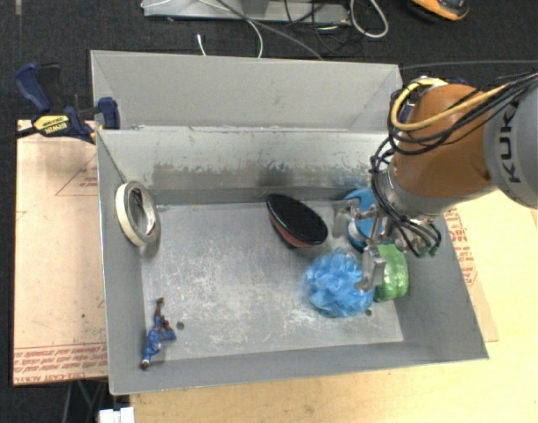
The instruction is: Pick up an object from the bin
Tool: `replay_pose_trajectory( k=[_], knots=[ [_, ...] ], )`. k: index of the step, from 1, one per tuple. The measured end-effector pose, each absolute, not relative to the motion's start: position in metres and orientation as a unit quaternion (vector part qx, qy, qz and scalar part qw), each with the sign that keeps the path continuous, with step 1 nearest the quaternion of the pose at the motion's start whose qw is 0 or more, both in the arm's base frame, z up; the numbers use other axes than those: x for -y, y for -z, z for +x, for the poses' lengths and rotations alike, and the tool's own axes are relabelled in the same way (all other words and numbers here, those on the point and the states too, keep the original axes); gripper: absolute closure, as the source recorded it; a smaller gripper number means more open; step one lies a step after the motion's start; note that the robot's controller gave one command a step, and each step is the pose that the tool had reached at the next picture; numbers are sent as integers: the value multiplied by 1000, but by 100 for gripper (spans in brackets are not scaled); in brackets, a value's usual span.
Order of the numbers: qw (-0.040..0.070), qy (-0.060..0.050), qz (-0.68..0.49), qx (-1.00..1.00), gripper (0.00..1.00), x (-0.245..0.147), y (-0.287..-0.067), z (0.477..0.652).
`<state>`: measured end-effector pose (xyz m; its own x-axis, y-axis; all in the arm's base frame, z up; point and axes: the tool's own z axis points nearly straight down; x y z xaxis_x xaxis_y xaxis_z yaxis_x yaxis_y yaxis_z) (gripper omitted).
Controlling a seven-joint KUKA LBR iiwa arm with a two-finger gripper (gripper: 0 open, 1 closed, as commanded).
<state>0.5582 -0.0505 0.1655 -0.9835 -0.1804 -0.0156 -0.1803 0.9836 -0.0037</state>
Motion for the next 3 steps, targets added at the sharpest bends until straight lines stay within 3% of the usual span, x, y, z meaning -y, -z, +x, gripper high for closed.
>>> replay_pose_trajectory(
  k=[1, 2, 3],
  knots=[
    [2, 0, -66, -998, 0, 50, -257, 558],
    [3, 0, -120, -993, 0, 41, -180, 533],
    [10, 2, -187, -982, 0, 42, -201, 570]
  ],
)
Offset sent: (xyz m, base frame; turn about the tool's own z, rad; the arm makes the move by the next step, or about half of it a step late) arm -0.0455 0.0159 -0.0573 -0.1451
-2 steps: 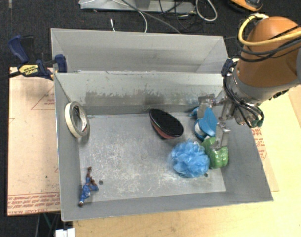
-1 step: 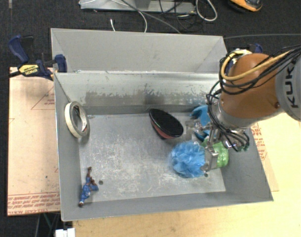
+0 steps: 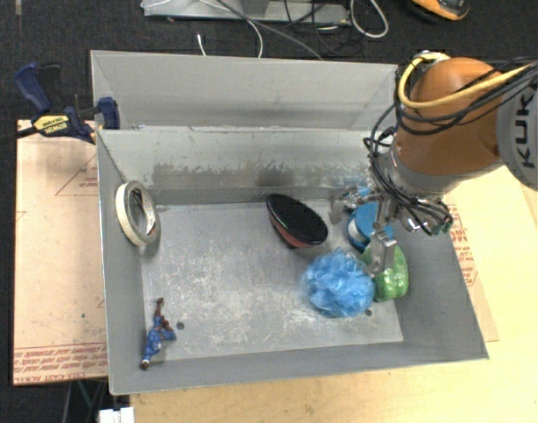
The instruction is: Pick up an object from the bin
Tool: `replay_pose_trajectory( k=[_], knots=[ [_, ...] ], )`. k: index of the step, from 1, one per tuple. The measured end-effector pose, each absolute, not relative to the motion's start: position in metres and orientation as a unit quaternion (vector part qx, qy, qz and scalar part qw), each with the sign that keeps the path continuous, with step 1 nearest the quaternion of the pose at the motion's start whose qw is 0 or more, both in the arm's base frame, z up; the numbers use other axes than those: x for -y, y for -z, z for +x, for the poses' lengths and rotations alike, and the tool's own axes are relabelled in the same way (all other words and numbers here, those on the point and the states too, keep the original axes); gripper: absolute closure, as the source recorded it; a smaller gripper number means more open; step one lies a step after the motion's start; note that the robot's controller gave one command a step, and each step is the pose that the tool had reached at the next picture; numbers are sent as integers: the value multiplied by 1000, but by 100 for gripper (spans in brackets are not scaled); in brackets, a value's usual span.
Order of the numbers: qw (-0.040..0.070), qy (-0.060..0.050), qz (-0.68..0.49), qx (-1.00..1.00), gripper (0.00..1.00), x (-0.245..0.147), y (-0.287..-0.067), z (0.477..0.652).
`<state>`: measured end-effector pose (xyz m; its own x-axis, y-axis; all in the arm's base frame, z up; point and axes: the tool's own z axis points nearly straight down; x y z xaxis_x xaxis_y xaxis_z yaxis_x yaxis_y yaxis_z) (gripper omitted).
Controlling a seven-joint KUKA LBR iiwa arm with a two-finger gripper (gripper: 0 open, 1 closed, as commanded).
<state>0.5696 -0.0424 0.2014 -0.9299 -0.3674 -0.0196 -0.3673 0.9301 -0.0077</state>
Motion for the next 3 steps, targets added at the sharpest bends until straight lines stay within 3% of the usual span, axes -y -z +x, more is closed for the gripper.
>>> replay_pose_trajectory(
  k=[1, 2, 3],
  knots=[
    [0, -1, -124, -992, 0, 23, -133, 557],
    [13, 4, -292, -956, 0, 32, -129, 557],
    [2, -2, -228, -974, 0, 86, -92, 551]
  ],
)
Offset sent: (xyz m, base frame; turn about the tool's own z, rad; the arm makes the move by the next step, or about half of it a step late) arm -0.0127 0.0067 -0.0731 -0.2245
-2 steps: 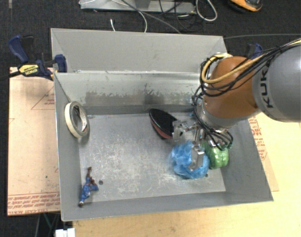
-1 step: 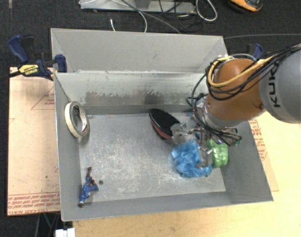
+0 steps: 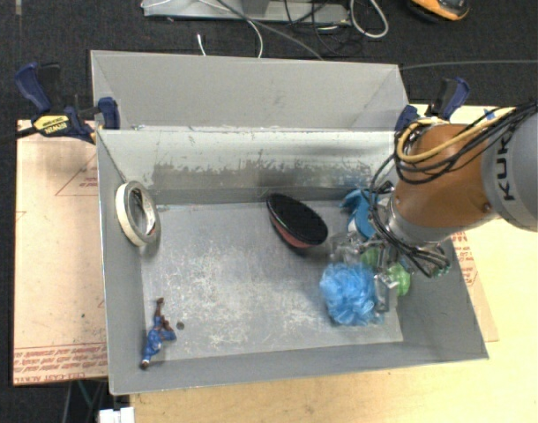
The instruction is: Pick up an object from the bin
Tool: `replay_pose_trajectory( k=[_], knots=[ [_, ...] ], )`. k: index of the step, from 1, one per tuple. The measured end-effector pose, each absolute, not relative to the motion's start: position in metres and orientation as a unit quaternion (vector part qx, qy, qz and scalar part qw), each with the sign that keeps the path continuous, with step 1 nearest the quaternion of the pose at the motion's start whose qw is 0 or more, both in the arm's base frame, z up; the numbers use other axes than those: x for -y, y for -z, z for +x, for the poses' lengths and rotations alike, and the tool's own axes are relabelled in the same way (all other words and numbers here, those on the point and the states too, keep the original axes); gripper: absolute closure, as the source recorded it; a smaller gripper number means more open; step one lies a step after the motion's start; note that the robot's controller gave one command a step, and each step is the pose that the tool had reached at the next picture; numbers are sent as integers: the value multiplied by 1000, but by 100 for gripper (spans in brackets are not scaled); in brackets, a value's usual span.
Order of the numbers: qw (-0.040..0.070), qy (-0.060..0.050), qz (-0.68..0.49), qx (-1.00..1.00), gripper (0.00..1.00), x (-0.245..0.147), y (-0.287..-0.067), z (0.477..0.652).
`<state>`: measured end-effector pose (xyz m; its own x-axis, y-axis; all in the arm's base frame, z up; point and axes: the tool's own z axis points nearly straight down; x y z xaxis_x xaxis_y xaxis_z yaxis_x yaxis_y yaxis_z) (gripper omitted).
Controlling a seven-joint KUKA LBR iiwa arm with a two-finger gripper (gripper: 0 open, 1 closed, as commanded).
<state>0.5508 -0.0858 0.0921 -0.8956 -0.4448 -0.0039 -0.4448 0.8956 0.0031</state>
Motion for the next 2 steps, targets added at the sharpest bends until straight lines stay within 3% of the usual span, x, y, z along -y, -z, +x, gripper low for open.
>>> replay_pose_trajectory(
  k=[1, 2],
  knots=[
    [2, 0, -255, -967, 0, 86, -85, 553],
    [1, -2, -426, -905, 100, 89, -74, 546]
  ],
)
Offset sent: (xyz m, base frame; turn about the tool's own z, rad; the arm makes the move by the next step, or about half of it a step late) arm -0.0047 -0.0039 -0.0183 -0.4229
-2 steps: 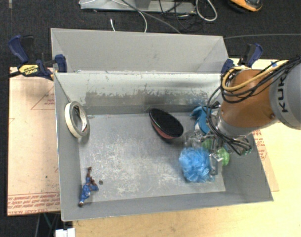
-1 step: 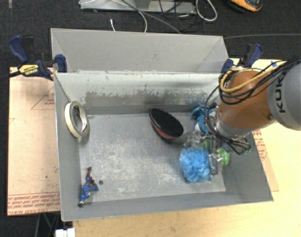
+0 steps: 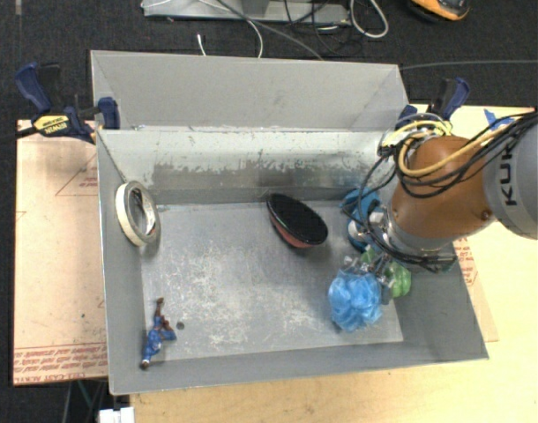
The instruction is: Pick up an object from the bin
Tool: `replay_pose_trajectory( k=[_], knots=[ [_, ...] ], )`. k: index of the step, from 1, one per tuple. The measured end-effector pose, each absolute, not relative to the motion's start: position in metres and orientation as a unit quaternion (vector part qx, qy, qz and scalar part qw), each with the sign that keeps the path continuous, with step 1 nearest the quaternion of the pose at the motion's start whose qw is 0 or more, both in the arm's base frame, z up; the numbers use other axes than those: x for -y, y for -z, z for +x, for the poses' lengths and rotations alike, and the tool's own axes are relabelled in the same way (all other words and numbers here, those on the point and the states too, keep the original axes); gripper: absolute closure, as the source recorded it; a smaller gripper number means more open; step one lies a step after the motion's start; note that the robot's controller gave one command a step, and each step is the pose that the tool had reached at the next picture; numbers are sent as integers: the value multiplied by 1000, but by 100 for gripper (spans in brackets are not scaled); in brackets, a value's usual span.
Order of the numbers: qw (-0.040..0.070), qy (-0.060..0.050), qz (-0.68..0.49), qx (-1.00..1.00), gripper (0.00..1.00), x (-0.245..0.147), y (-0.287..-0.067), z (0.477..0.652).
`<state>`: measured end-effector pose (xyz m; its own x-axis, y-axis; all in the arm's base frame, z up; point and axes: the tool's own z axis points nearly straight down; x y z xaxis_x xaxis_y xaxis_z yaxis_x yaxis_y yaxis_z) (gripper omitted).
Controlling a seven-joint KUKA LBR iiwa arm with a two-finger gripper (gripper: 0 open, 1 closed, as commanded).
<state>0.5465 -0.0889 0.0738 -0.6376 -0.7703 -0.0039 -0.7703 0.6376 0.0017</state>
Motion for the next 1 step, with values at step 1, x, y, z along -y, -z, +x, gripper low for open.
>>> replay_pose_trajectory(
  k=[1],
  knots=[
    [1, -2, -426, -905, 100, 89, -74, 546]
  ],
)
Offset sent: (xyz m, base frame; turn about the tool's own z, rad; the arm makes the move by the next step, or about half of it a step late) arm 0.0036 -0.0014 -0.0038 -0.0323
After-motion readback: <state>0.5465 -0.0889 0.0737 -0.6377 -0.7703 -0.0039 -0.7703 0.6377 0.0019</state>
